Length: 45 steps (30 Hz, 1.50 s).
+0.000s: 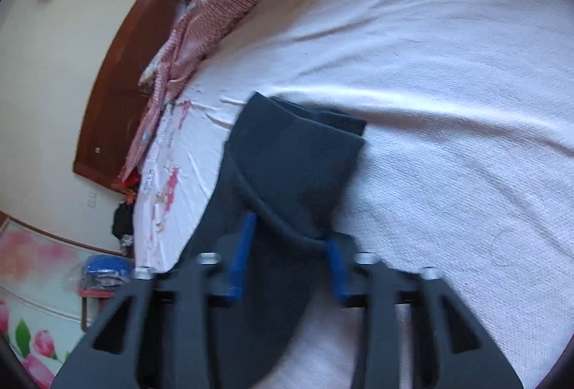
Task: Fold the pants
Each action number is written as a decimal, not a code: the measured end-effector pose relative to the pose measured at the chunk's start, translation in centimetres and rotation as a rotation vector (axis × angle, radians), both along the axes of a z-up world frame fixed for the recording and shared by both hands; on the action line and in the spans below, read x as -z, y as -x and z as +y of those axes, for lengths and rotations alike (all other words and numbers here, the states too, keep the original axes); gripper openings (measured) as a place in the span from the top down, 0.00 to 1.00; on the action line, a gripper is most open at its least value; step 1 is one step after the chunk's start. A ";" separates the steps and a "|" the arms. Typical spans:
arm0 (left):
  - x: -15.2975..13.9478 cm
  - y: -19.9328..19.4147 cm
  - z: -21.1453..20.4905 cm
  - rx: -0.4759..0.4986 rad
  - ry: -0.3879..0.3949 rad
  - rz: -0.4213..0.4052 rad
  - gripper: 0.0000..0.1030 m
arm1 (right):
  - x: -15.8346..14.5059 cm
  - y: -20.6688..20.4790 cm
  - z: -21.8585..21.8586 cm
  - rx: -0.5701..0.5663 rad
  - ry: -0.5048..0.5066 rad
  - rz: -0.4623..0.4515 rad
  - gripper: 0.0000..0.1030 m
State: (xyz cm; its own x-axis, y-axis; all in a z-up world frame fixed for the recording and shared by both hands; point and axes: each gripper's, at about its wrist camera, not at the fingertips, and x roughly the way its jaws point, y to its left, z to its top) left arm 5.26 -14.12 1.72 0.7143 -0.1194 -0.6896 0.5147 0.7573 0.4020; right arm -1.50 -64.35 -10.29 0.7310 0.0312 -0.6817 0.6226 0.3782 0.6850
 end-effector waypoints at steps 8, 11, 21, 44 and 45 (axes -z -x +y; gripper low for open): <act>-0.9 -1.0 5.1 -0.106 -0.024 -0.019 0.04 | -7.1 -3.3 4.7 -0.117 0.317 0.158 0.88; -1.7 -1.4 7.7 -0.155 -0.020 -0.031 0.04 | -10.8 -5.8 9.0 -0.232 0.503 0.195 0.89; -3.2 -2.4 15.5 -0.312 0.034 -0.040 0.04 | -14.4 -9.6 33.8 -0.698 1.182 0.311 0.89; -3.4 -2.6 16.1 -0.320 0.094 -0.040 0.04 | -6.7 -3.0 47.1 -1.058 1.359 0.370 0.79; -3.4 -2.5 16.0 -0.319 0.102 -0.037 0.04 | -7.3 -2.7 46.9 -1.037 1.355 0.351 0.79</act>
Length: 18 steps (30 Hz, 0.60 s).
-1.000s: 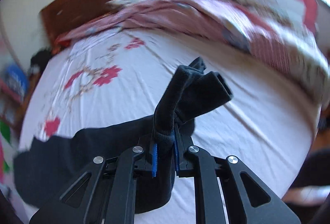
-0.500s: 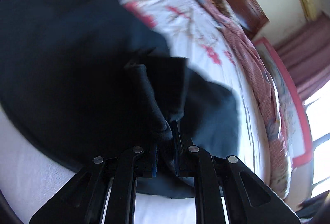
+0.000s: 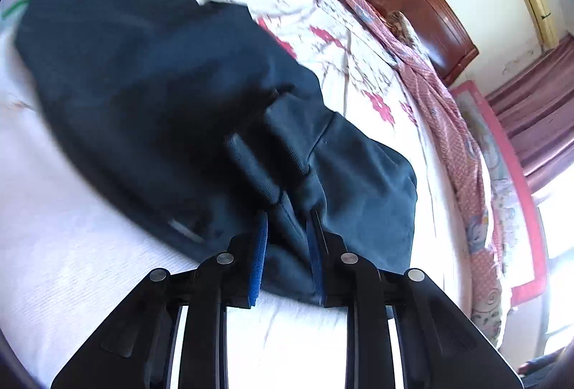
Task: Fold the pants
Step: 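Lift the cuff with the right gripper and fold it toward the waistband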
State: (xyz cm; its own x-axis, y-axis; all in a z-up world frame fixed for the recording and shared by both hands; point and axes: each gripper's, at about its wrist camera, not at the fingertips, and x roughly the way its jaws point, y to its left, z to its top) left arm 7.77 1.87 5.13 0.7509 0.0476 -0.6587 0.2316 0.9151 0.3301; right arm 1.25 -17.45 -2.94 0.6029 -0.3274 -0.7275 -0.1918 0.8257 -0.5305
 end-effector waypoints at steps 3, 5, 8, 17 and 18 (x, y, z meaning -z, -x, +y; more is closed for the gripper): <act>0.1 0.2 -0.4 0.006 0.003 0.003 0.04 | -1.1 -0.7 -0.6 0.007 0.006 -0.061 0.79; 0.1 0.4 -0.6 0.011 0.005 0.007 0.04 | -0.1 -2.0 -0.5 -0.025 0.050 -0.036 0.79; 0.1 0.6 -0.7 0.018 0.000 -0.003 0.04 | 1.7 -3.0 0.5 -0.086 0.131 -0.025 0.79; 1.0 -0.5 -1.0 0.013 -0.015 0.022 0.04 | 3.8 -5.1 0.8 -0.101 0.232 -0.039 0.79; 1.1 -0.6 -1.1 0.014 -0.011 0.026 0.04 | 3.8 -5.3 0.5 -0.089 0.204 -0.028 0.79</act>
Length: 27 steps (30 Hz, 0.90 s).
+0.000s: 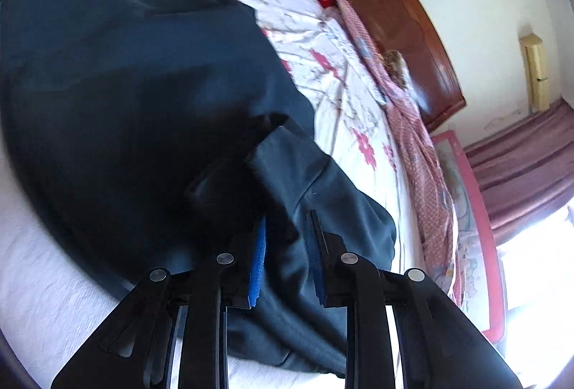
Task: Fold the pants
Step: 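Lift the cuff with the right gripper and fold it toward the waistband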
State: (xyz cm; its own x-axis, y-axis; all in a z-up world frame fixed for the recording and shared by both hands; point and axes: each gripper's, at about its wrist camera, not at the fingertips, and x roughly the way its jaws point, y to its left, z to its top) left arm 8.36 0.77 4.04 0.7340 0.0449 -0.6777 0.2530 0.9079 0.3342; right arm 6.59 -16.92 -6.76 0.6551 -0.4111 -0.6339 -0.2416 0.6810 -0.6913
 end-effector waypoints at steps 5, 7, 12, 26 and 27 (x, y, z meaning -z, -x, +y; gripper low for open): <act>0.3 0.0 -0.5 0.013 -0.005 0.006 0.04 | -1.2 0.3 -0.1 0.008 -0.041 -0.026 0.90; 0.3 0.1 -0.7 0.022 -0.009 0.001 0.04 | -2.4 1.6 0.5 -0.014 -0.040 -0.044 0.90; 0.2 0.1 -0.7 0.023 0.004 0.002 0.04 | -3.0 3.0 0.7 -0.007 -0.038 -0.028 0.90; 0.2 -0.1 1.7 -0.036 -0.008 -0.001 0.04 | 1.1 2.1 0.9 -0.048 -0.025 0.080 0.86; 0.2 0.0 1.8 -0.038 -0.001 -0.008 0.04 | 0.9 2.3 1.0 -0.050 -0.006 0.072 0.86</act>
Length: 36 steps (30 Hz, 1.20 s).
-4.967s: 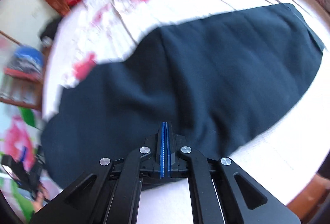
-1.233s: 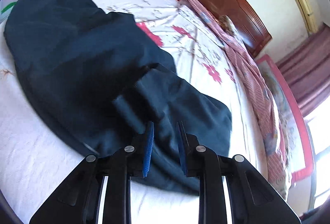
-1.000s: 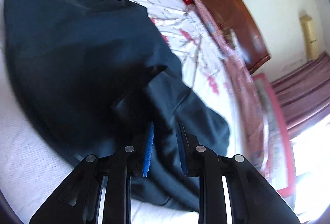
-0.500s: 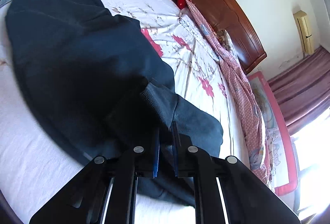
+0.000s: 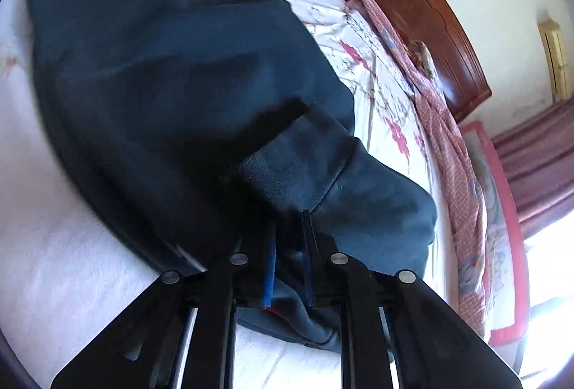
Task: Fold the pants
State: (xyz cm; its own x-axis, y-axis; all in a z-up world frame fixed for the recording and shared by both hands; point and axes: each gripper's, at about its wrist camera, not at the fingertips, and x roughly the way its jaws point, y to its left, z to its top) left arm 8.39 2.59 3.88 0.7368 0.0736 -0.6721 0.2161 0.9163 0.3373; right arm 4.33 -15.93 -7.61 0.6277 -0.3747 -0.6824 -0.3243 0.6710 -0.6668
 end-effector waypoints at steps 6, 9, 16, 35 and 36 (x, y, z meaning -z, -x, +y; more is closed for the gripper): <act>0.6 -0.3 -0.1 -0.002 -0.013 0.009 0.04 | -0.9 3.0 2.4 -0.148 0.071 -0.055 0.40; 0.6 -0.3 -0.2 0.003 -0.007 0.018 0.04 | 0.1 3.0 2.7 -0.170 0.114 -0.047 0.40; 0.4 -0.2 -0.8 0.019 -0.017 0.006 0.04 | -1.0 2.2 2.5 -0.136 0.080 -0.100 0.40; 0.7 -2.0 4.8 -0.140 -0.011 -0.016 0.04 | 1.5 1.0 2.1 -0.105 0.011 0.006 0.87; 0.9 -2.2 5.3 -0.160 -0.022 -0.016 0.04 | 1.4 1.4 2.3 -0.109 0.024 -0.010 0.86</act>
